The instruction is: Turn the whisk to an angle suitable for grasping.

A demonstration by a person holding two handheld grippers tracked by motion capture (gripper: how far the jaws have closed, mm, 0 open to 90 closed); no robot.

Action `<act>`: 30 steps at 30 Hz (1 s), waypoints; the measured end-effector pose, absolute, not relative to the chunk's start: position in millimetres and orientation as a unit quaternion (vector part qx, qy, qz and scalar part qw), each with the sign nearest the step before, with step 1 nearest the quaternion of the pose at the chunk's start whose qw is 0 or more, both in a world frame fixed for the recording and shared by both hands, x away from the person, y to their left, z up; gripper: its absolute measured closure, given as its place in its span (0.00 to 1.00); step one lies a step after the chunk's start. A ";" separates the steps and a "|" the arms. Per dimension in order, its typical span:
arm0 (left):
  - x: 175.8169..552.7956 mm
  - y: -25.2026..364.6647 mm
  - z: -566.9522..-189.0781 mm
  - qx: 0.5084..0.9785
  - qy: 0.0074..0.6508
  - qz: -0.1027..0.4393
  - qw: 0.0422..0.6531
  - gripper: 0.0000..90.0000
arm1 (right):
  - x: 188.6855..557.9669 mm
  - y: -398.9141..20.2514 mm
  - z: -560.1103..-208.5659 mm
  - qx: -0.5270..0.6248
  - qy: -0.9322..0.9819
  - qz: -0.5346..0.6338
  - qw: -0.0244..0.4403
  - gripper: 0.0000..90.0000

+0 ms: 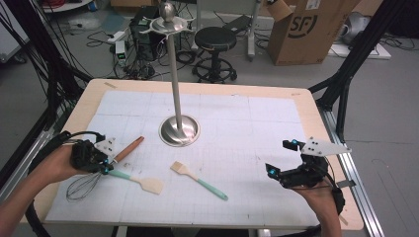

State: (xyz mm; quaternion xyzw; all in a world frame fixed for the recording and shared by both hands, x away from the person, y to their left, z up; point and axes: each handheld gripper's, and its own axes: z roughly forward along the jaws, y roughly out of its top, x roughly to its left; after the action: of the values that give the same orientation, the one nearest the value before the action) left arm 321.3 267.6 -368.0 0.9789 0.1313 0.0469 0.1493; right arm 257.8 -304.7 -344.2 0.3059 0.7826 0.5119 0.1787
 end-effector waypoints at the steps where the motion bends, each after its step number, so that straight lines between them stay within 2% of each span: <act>1: 323.3 267.3 -364.6 0.977 0.133 0.049 0.157 1.00 | 257.9 -304.4 -344.3 0.306 0.782 0.512 0.179 0.00; 13: 335.1 267.0 -336.4 0.962 0.174 0.069 0.201 1.00 | 258.2 -304.6 -343.9 0.306 0.781 0.514 0.179 0.00; 30: 373.9 268.7 -337.8 0.935 0.242 0.086 0.243 1.00 | 257.9 -304.0 -344.0 0.306 0.783 0.512 0.179 0.00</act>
State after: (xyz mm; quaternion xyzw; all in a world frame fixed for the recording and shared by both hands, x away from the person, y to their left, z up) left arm 373.9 268.7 -337.8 0.9353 0.2424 0.0861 0.2431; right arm 257.9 -304.0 -344.0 0.3062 0.7827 0.5117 0.1785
